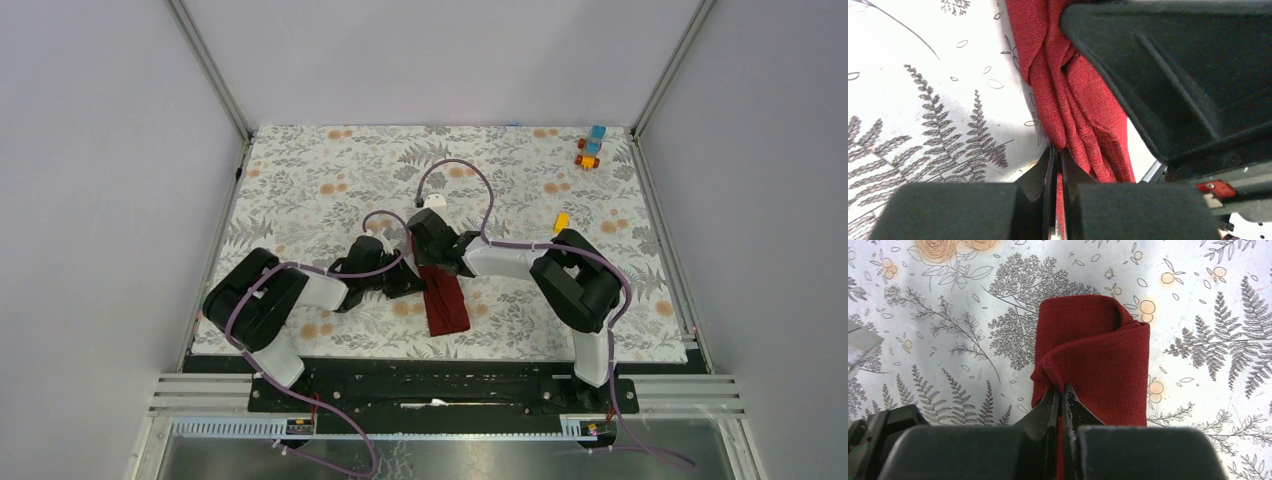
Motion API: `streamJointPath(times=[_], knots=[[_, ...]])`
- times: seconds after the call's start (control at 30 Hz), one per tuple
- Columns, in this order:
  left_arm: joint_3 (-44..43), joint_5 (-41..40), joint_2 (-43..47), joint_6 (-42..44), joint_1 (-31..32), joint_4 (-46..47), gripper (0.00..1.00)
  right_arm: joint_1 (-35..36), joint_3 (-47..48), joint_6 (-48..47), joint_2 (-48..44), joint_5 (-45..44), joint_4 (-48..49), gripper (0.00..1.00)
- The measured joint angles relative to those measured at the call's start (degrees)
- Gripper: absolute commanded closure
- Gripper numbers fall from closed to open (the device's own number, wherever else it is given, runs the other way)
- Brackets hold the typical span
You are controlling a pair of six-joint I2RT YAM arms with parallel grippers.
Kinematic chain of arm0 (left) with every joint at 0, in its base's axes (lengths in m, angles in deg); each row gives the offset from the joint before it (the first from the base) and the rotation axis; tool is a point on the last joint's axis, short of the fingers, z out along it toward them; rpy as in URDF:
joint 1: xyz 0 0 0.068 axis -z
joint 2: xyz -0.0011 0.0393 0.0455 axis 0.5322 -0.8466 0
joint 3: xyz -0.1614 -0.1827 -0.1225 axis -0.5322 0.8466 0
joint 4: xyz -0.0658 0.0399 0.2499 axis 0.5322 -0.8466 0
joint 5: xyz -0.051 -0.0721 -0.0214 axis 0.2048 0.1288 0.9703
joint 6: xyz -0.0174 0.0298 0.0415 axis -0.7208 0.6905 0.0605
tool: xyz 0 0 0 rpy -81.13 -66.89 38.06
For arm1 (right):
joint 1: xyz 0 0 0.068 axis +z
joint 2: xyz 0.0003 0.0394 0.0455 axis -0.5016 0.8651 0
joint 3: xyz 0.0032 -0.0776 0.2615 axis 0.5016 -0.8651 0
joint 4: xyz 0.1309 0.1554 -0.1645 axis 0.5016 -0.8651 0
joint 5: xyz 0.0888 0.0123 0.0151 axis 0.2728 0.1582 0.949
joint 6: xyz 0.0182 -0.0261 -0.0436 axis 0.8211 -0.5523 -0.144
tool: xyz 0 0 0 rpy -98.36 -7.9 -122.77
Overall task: Fold the napkin into a case and place the utensils inside
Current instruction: Pick up the top corner of the smaller rectangle folded napkin, then stuff the top corner of the smaller-rectangle-folded napkin into the folded napkin.
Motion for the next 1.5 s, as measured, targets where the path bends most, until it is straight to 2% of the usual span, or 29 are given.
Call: streamJointPath(times=[0.1,0.2,0.37,0.47,0.53,0.63,0.73,0.83,1.13,1.5], knots=[[0.31,-0.13,1.09,0.31,-0.46,-1.49,0.66,-0.13,-0.26,1.05,-0.28,-0.5,-0.26,1.0],[0.63,-0.35,4.31,1.01,-1.53,-4.26,0.52,-0.55,-1.88,2.51,-2.14,-0.42,-0.39,1.0],[0.15,-3.28,11.41,3.65,-3.45,-12.07,0.47,-2.29,-4.9,5.73,-5.99,-0.15,-0.35,1.0],[-3.48,-5.9,12.46,6.69,-3.82,-16.72,0.29,-3.37,-5.86,7.56,-6.86,0.68,-0.35,1.0],[-6.75,-7.63,12.09,9.11,-3.8,-18.75,0.31,-3.78,-6.05,8.66,-6.86,1.22,-0.39,1.0],[-11.41,-10.21,10.8,12.59,-3.43,-20.55,0.44,-4.15,-6.21,10.14,-6.86,2.25,-0.35,1.0],[-15.32,-13.35,8.2,16.09,-2.58,-21.53,0.61,-4.68,-6.34,11.26,-6.86,3.23,-0.33,1.0],[-17.86,-15.87,5.25,19.32,-1.55,-22.69,0.67,-5.4,-6.62,12.0,-6.88,4.28,-0.24,1.0],[-22.56,-21.68,-0.46,26.29,2.84,-24.28,0.73,-6.27,-7.89,12.81,-6.91,5.73,-0.07,1.0],[-27.47,-28.46,-4.96,31.04,5.27,-26.84,0.71,-6.78,-8.35,13.16,-6.91,7.63,1.01,1.0]])
